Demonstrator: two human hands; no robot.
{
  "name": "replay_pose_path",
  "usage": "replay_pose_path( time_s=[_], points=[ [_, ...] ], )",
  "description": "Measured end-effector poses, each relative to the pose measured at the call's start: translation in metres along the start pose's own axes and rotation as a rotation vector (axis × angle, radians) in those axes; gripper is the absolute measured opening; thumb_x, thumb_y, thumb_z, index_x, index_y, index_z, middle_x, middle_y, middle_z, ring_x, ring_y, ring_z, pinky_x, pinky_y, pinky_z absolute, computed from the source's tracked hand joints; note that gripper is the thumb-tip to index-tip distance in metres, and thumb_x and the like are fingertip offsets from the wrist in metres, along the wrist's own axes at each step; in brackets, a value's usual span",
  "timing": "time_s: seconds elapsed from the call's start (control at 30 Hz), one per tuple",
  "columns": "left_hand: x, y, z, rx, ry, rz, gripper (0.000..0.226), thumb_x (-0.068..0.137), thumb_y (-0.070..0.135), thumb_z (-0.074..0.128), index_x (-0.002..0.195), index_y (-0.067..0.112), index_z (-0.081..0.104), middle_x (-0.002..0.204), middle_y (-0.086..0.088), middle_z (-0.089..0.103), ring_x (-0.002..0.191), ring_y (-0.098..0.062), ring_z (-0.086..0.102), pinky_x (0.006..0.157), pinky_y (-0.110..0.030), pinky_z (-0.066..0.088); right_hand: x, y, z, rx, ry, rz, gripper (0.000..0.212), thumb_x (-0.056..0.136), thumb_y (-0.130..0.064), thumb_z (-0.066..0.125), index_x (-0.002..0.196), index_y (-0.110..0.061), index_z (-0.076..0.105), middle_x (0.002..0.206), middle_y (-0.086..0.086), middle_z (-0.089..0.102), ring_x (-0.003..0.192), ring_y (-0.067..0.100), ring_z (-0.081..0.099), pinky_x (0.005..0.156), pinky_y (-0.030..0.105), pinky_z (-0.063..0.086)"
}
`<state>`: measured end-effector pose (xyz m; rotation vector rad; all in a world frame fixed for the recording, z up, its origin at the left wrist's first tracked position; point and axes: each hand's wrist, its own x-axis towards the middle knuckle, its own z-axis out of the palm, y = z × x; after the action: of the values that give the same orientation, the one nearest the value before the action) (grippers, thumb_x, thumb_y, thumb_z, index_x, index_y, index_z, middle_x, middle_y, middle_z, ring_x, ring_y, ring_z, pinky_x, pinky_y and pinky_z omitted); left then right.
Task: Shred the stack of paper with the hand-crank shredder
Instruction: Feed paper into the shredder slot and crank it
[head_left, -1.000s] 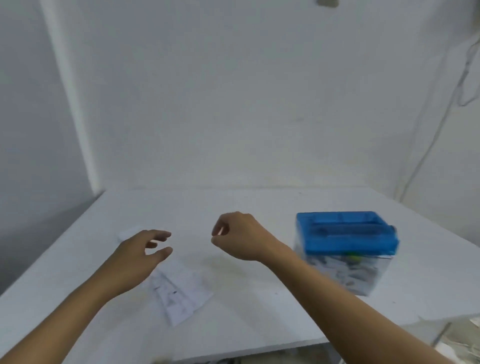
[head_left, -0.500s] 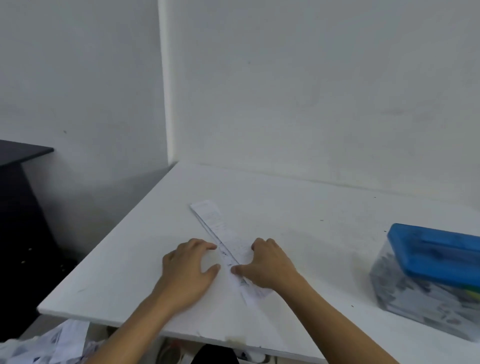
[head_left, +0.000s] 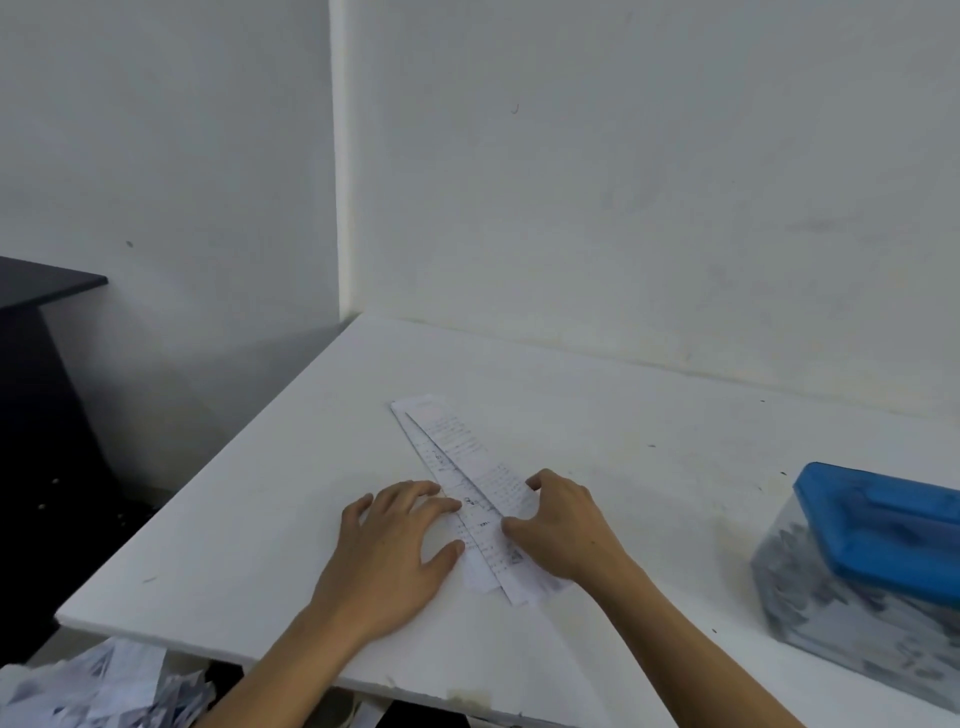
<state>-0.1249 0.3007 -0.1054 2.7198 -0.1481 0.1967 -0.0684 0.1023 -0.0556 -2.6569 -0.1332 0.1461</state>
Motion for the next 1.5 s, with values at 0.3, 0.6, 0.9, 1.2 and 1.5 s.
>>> replay_pose_path(
  time_s=[0.3,0.6,0.9,1.2,1.5],
  points=[
    [0.001,0.006,-0.004,-0.033,-0.002,-0.024,0.072,0.081,0.075,0.018,0.14,0.048,0.047,0.152,0.026,0.034,0.144,0.002,0.026,0.12,-0.035,0.012,-0.007,0.009,-0.015,0.127,0.029,0.024,0.032,0.084,-0.04,0.066,0.11,-0.024,0.054,0.107,-0.003,0.059,0.085,0.016,0.064,0.069,0.033,0.056],
    [0.011,0.029,-0.011,-0.338,0.049,-0.106,0.041,0.099,0.045,0.06,0.137,0.035,0.051,0.135,0.023,0.046,0.129,0.0,0.045,0.107,-0.023,0.034,-0.013,0.011,-0.024,0.216,0.122,0.009,0.044,0.083,-0.047,0.064,0.121,-0.025,0.056,0.112,-0.008,0.061,0.083,0.013,0.065,0.069,0.038,0.061],
    [0.034,0.112,-0.043,-1.293,-0.086,-0.469,0.037,0.105,0.044,0.05,0.107,0.015,0.072,0.1,-0.005,0.078,0.095,-0.019,0.075,0.083,-0.037,0.061,-0.027,0.0,-0.05,0.498,0.059,-0.049,0.046,0.089,-0.048,0.067,0.128,-0.028,0.056,0.113,-0.008,0.065,0.093,0.01,0.066,0.066,0.017,0.05],
    [0.047,0.174,-0.043,-1.284,0.041,-0.311,0.025,0.107,0.02,0.047,0.117,0.015,0.07,0.11,-0.008,0.075,0.102,-0.025,0.072,0.093,-0.046,0.059,-0.069,0.037,-0.094,0.722,-0.022,-0.075,0.033,0.105,-0.041,0.043,0.111,-0.016,0.065,0.1,-0.004,0.07,0.089,0.013,0.065,0.077,0.026,0.048],
    [0.062,0.276,-0.068,-1.243,-0.047,0.051,0.023,0.108,0.021,0.048,0.114,0.023,0.07,0.111,0.002,0.075,0.107,-0.02,0.069,0.09,-0.04,0.056,-0.113,0.104,-0.188,0.435,0.147,-0.119,0.026,0.099,-0.012,0.042,0.103,-0.005,0.066,0.081,0.004,0.058,0.069,0.014,0.048,0.062,0.028,0.04]
  ],
)
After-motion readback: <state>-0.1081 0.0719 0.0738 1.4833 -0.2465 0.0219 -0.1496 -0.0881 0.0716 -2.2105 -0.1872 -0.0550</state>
